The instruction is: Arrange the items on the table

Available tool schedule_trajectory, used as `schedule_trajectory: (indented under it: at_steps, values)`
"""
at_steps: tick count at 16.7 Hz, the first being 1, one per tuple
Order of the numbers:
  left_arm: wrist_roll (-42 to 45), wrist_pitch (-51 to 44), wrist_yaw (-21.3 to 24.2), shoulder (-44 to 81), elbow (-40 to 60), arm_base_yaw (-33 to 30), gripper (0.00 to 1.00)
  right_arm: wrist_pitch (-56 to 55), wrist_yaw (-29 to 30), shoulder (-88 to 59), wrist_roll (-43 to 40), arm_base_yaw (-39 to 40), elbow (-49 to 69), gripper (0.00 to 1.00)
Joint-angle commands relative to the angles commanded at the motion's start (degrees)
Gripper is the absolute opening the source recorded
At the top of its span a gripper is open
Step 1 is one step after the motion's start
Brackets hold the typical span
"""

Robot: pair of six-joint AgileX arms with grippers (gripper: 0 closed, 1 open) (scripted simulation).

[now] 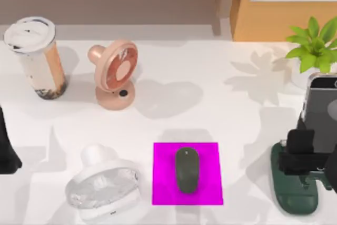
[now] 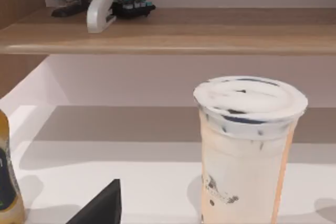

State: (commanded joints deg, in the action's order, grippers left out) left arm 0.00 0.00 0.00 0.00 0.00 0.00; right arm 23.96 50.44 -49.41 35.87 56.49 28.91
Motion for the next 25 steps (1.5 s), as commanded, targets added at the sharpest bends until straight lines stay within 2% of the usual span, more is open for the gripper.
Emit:
schedule_trajectory:
  at_steps: [3,16,25]
  values:
    - [0.0,0.0,0.0,0.0,0.0,0.0,1.0,0.0,0.0,0.0,0.0,0.0,0.0,0.0]
    - [0.0,0.0,0.0,0.0,0.0,0.0,1.0,0.0,0.0,0.0,0.0,0.0,0.0,0.98]
    - [0.0,0.0,0.0,0.0,0.0,0.0,1.0,0.01,0.0,0.03,0.01,0.03,0.01,1.0]
